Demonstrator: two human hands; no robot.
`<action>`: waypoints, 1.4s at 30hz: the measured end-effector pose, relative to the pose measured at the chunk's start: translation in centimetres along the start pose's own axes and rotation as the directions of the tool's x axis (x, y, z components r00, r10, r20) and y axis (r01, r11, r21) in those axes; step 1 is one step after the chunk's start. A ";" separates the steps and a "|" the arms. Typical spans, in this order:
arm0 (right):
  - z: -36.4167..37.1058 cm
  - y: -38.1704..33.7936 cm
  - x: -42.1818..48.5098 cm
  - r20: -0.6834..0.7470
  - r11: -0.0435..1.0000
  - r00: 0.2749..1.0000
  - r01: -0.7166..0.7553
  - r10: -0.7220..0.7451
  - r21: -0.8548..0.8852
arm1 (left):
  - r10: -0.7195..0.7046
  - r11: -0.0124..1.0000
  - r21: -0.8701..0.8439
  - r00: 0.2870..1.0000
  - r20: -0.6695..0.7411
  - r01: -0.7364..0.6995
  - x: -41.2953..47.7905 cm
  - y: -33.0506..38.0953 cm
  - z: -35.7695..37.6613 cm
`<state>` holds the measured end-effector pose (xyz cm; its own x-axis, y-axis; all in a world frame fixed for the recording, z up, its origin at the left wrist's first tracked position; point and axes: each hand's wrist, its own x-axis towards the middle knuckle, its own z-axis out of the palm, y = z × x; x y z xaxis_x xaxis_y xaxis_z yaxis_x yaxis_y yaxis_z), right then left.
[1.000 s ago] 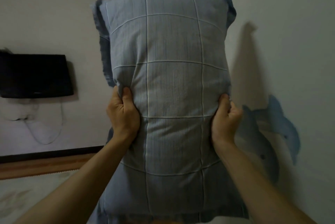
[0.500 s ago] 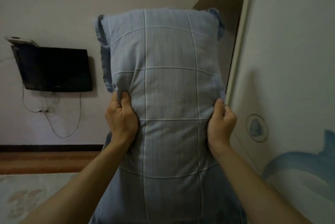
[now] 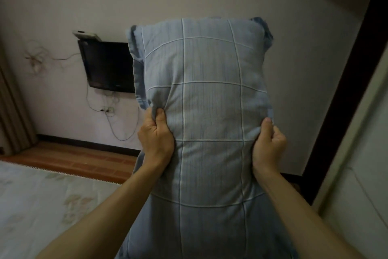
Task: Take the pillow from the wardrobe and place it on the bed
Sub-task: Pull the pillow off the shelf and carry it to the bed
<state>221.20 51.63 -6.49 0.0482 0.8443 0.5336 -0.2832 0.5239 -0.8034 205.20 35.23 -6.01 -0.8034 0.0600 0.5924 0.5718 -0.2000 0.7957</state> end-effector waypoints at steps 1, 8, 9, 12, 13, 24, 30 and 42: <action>0.9 1.3 0.6 0.022 1.000 0.999 -0.028 0.028 0.009 | 0.002 1.000 0.027 1.000 -0.017 -0.001 0.4 -0.8 0.5; 6.5 8.7 6.6 0.162 0.981 0.973 -0.177 0.164 0.074 | -0.001 0.986 0.167 0.992 -0.128 0.023 3.9 -4.8 5.9; 7.5 9.6 7.7 0.184 0.979 0.967 -0.194 0.179 0.068 | -0.010 0.983 0.181 0.989 -0.145 0.036 4.4 -5.2 6.7; 10.6 11.8 10.2 0.255 0.973 0.949 -0.212 0.184 0.090 | -0.013 0.974 0.216 0.977 -0.211 0.060 6.1 -6.8 8.4; 11.4 12.4 10.6 0.274 0.970 0.945 -0.216 0.180 0.107 | -0.018 0.972 0.224 0.974 -0.225 0.069 6.5 -7.3 8.6; 24.3 19.3 9.8 0.459 0.954 0.871 -0.265 0.176 0.137 | -0.010 0.939 0.314 0.927 -0.374 0.137 12.8 -14.7 6.3; 34.9 21.7 7.0 0.561 0.944 0.810 -0.297 0.169 0.145 | 0.002 0.929 0.323 0.872 -0.490 0.179 18.6 -21.1 1.8; 51.0 25.5 -0.3 0.771 0.906 0.615 -0.403 0.164 0.129 | 0.086 0.832 0.447 0.721 -0.688 0.327 24.2 -26.4 -5.3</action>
<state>165.11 59.05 -13.66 -0.7552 0.5188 0.4007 -0.3997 0.1201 -0.9088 169.77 36.75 -13.41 -0.6439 -0.6468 0.4087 0.2874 0.2906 0.9127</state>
